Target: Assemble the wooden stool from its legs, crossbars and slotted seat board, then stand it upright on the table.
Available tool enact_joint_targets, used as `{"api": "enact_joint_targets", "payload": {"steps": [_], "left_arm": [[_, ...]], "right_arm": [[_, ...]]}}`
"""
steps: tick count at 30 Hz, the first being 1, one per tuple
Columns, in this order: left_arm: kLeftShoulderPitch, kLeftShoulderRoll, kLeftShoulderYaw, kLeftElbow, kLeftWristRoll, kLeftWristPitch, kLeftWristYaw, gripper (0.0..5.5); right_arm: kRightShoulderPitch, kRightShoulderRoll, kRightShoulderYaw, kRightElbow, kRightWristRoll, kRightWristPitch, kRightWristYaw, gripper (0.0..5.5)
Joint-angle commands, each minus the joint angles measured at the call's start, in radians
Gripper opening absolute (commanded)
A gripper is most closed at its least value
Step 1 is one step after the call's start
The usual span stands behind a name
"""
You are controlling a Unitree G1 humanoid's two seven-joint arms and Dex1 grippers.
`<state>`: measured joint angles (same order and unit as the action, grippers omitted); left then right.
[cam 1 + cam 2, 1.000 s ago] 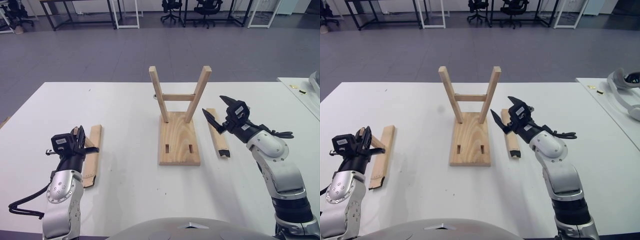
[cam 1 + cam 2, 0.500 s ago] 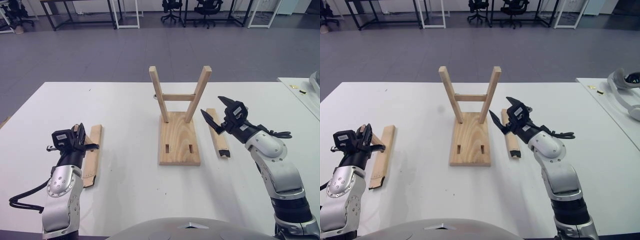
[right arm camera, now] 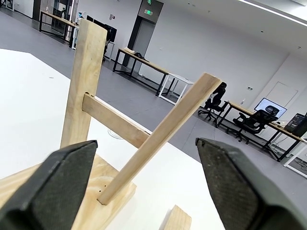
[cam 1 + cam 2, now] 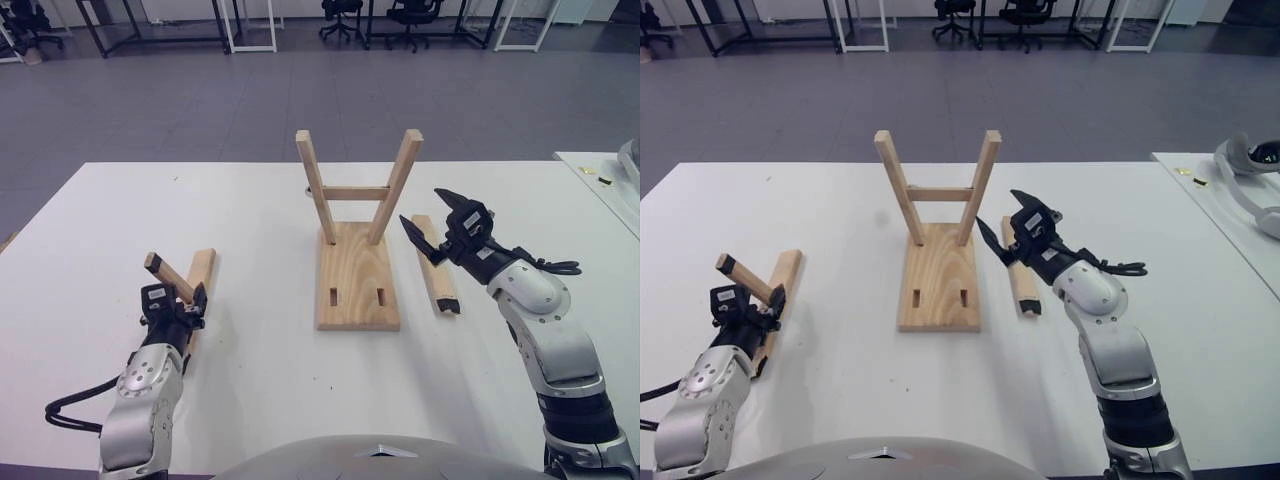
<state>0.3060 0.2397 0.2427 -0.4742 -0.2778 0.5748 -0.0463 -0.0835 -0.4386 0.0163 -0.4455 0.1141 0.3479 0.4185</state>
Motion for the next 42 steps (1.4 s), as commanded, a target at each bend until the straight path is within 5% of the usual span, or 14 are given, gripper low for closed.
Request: {"api": "enact_joint_targets", "payload": {"steps": [1,6,17,23,29,34,42], "left_arm": [[-0.015,0.11,0.018,-0.07,-0.024,0.183,-0.055,3.69],[0.006,0.149,0.007,-0.083,-0.002,0.345,-0.047,4.0],[-0.014,0.106,0.056,-0.113,-0.076,0.471,-0.082,2.07],[-0.072,0.112,0.059,-0.053,-0.062,0.35,-0.121,2.04],[-0.517,0.24,0.134,-0.075,-0.149,0.08,-0.246,2.04],[-0.838,0.225,-0.056,-0.036,-0.193,0.058,-0.342,2.04],[-0.912,0.202,-0.21,-0.018,-0.165,0.019,-0.406,2.04]], "right_arm": [[0.01,0.001,-0.007,-0.011,-0.015,-0.003,-0.014,3.8],[0.016,0.009,0.001,-0.01,-0.021,-0.003,-0.027,3.8],[0.009,0.016,0.008,0.007,-0.049,0.007,-0.038,3.8],[-0.024,0.045,-0.056,0.072,0.003,0.083,-0.067,3.8],[-0.43,0.175,-0.373,0.135,0.656,0.372,-0.103,3.8],[-0.861,0.245,-0.389,0.322,0.913,0.453,-0.215,3.8],[-0.955,0.286,-0.427,0.431,1.126,0.548,-0.405,3.8]]}}
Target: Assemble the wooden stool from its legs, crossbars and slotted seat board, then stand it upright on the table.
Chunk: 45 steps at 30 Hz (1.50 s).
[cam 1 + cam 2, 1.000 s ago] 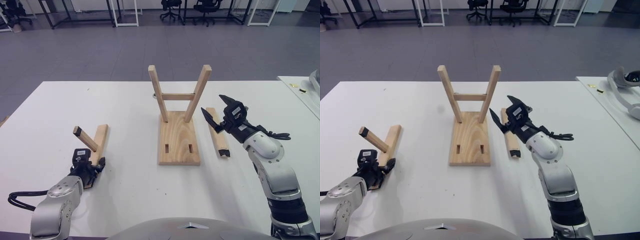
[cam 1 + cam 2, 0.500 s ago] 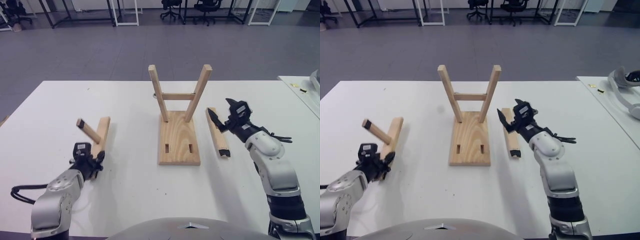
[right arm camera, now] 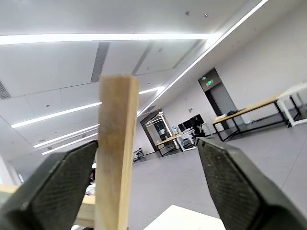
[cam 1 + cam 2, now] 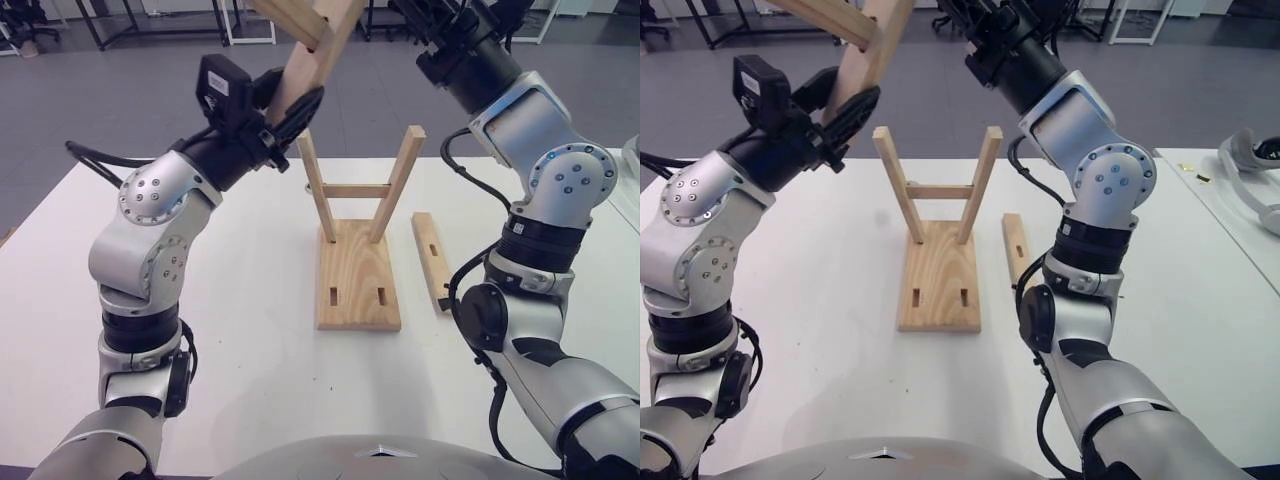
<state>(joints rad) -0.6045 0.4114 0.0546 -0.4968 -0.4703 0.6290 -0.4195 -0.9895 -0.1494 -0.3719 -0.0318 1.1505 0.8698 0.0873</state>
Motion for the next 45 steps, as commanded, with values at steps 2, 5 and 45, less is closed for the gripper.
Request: {"api": "enact_joint_targets", "payload": {"steps": [2,5,45], "left_arm": [[0.016,0.042,-0.037,0.002,0.046,-0.05,-0.046,2.04],[0.044,0.046,-0.063,-0.017,0.067,-0.067,-0.054,2.04],[0.623,-0.192,0.075,-0.107,0.251,-0.145,0.339,3.74]], "right_arm": [[-0.057,-0.001,-0.052,0.035,0.143,0.034,-0.12,3.8],[-0.054,-0.004,-0.05,0.038,0.213,0.05,-0.167,3.65],[0.879,-0.316,0.04,-0.624,0.366,-0.115,-0.796,1.04]]}}
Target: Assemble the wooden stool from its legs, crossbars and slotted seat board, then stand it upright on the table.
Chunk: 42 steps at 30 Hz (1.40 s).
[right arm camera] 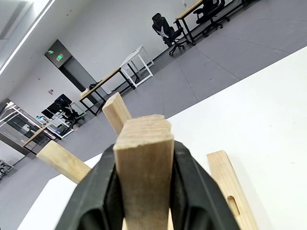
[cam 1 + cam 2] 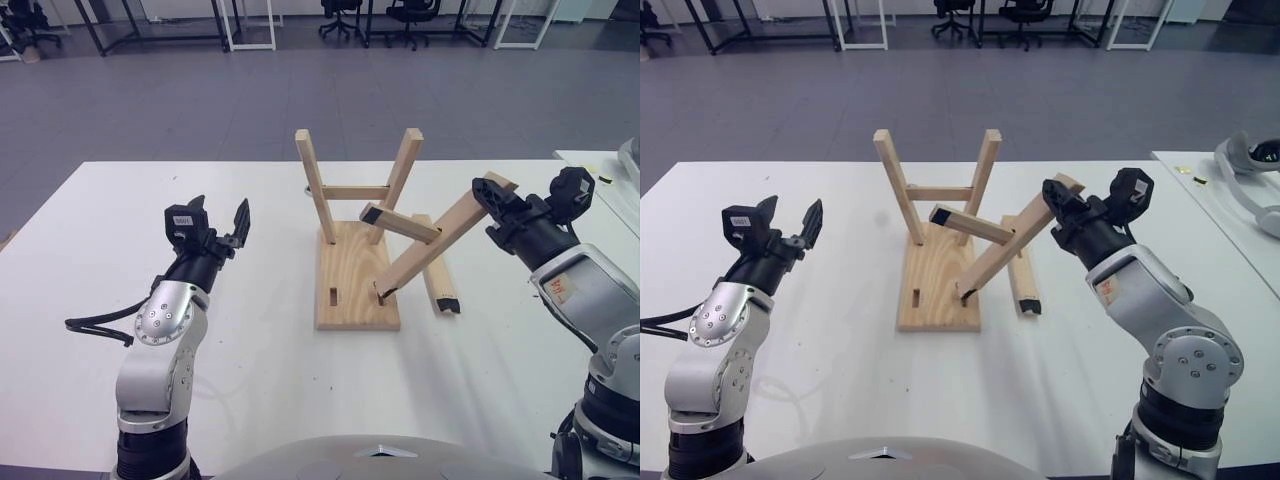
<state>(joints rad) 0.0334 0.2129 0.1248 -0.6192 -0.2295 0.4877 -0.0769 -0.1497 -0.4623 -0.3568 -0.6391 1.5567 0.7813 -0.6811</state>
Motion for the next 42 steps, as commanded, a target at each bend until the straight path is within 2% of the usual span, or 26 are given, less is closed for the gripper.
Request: {"api": "enact_joint_targets", "payload": {"steps": [1,7,13,18,26,31,40,42], "left_arm": [[-0.021,0.009,0.004,0.017,0.011,0.0,-0.006,3.74],[-0.074,0.04,0.007,0.051,0.008,0.007,-0.04,3.74],[-0.097,0.041,-0.008,0.06,0.011,0.009,-0.052,3.74],[-0.116,0.04,-0.019,0.075,0.008,0.009,-0.061,3.74],[-0.102,0.026,-0.036,0.073,0.015,0.004,-0.062,3.74],[-0.098,0.024,-0.04,0.075,0.019,0.001,-0.061,3.74],[-0.097,0.023,-0.053,0.083,0.029,-0.009,-0.058,3.74],[-0.1,0.021,-0.057,0.087,0.032,-0.013,-0.058,3.74]], "right_arm": [[0.058,0.001,0.034,-0.016,-0.052,-0.031,-0.033,1.04],[0.147,0.029,0.111,-0.08,-0.189,-0.084,-0.051,1.04],[0.175,0.061,0.202,-0.13,-0.458,-0.195,0.112,1.04],[0.174,0.108,0.23,-0.129,-0.572,-0.252,0.207,1.04],[0.107,0.11,0.206,-0.131,-0.627,-0.236,0.282,1.04],[0.154,0.127,0.241,-0.113,-0.675,-0.186,0.297,1.04],[0.056,0.14,0.136,-0.127,-0.54,-0.163,0.272,1.04],[0.072,0.145,0.146,-0.126,-0.542,-0.155,0.278,1.04]]}}
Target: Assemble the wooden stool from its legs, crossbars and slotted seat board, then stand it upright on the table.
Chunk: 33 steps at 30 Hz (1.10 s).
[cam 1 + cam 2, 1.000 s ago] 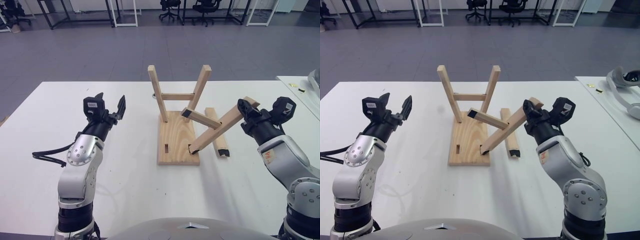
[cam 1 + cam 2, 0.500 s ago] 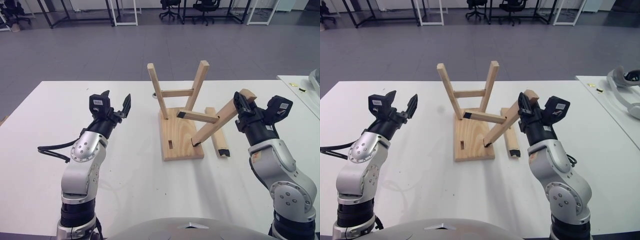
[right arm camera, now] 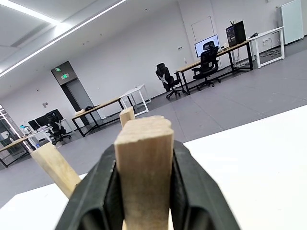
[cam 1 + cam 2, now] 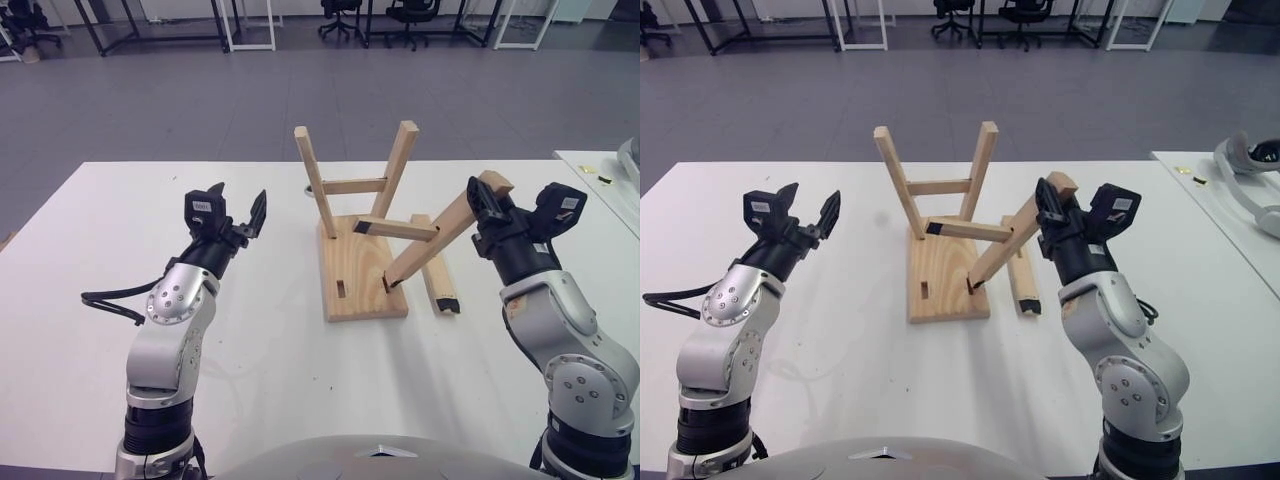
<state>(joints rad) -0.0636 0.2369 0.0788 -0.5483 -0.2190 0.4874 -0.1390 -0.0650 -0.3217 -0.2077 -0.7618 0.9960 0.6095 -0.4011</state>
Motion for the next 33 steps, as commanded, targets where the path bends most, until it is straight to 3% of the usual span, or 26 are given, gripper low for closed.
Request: {"api": "enact_joint_targets", "payload": {"steps": [1,15,26,33], "left_arm": [[-0.004,-0.004,-0.013,0.018,0.023,-0.014,0.004,3.74],[-0.01,0.001,-0.029,0.027,0.047,-0.024,-0.007,3.74],[-0.031,0.006,-0.053,0.048,0.063,-0.038,-0.013,3.74],[-0.018,-0.007,-0.062,0.048,0.079,-0.053,-0.004,3.74]], "right_arm": [[0.008,0.005,0.007,0.0,0.007,0.02,0.01,1.04],[0.072,-0.004,0.088,-0.03,-0.203,0.057,0.034,1.04],[0.105,-0.042,0.248,0.06,-0.365,0.199,0.099,1.04],[0.072,-0.01,0.203,0.072,-0.394,0.151,0.152,1.04]]}}
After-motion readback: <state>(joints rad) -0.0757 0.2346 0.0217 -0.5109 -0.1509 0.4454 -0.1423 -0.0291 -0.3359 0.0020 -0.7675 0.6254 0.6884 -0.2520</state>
